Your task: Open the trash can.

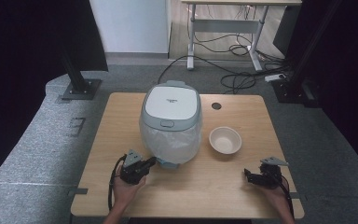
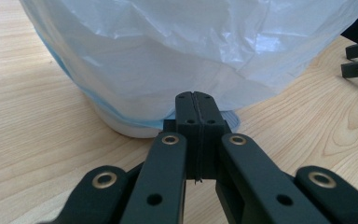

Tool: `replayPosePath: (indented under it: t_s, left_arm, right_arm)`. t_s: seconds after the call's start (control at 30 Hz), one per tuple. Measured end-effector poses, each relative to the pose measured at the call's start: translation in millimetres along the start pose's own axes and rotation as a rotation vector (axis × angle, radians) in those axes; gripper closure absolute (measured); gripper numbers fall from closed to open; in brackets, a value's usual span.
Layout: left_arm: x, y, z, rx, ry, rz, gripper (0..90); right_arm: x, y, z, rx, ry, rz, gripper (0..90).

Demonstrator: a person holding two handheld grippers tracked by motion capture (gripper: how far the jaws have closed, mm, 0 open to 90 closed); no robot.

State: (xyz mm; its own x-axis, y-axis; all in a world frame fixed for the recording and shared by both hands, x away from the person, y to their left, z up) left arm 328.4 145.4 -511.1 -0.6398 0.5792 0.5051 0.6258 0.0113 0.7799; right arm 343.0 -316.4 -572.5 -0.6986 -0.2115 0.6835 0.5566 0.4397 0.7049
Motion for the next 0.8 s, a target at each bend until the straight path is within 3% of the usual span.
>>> replayPosePath:
  t_s: [0.5, 0.8]
  left_arm:
    - [-20.0, 1.1, -5.4, -0.016, -0.004, 0.041, 90.0]
    - [-29.9, 2.5, -5.2, 0.001, -0.007, 0.062, 90.0]
  right_arm:
    - [0.0, 0.0, -0.2, -0.005, -0.002, 0.001, 13.2]
    - [0.1, -0.1, -0.2, -0.006, -0.003, 0.001, 13.2]
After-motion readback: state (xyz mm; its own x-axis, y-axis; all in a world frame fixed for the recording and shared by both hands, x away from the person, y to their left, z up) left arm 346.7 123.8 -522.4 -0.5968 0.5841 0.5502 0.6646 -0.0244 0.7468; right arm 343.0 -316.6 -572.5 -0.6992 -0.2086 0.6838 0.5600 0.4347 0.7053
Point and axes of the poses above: each handheld gripper's, and its own axes: x roughly backward along the jaws, y roughly out of its top, z roughly to its left, the point moved 3 cm from there along -x, roughly forward along the jaws, and after that the axes turned 15 degrees about x, right-handed, at the moved point
